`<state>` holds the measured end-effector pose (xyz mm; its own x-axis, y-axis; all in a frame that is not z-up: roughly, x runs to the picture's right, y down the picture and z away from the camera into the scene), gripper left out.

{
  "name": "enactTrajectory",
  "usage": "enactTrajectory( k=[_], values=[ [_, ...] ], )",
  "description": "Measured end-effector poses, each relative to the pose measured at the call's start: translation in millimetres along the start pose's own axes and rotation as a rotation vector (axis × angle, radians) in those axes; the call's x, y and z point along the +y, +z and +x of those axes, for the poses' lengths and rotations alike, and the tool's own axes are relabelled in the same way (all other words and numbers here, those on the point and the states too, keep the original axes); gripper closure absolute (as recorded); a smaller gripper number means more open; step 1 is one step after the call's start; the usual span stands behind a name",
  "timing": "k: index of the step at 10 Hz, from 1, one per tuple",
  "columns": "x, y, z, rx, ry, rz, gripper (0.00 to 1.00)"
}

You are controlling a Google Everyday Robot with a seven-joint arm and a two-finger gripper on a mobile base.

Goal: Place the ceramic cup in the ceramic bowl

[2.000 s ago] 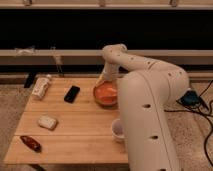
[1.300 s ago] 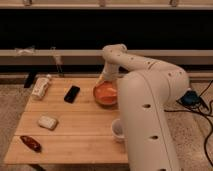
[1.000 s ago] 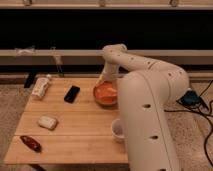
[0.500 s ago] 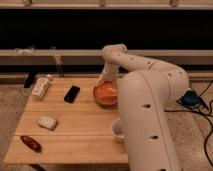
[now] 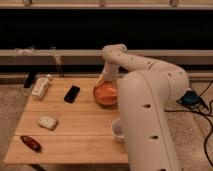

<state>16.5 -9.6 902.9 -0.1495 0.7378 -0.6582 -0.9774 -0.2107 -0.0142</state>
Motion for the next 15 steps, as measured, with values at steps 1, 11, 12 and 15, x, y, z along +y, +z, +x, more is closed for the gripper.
enactTrajectory(
  k=[1, 11, 12, 15],
  values=[
    [0.0, 0.0, 0.0, 0.0, 0.0, 0.0, 0.2],
    [-76.8, -56.7, 138.7, -0.083, -0.064, 0.007, 0.2],
    [-81.9, -63.7, 158.5, -0.096, -0.066, 0.012, 0.2],
    [-90.7, -74.3, 206.0, -0.109, -0.078, 0.031, 0.2]
  ],
)
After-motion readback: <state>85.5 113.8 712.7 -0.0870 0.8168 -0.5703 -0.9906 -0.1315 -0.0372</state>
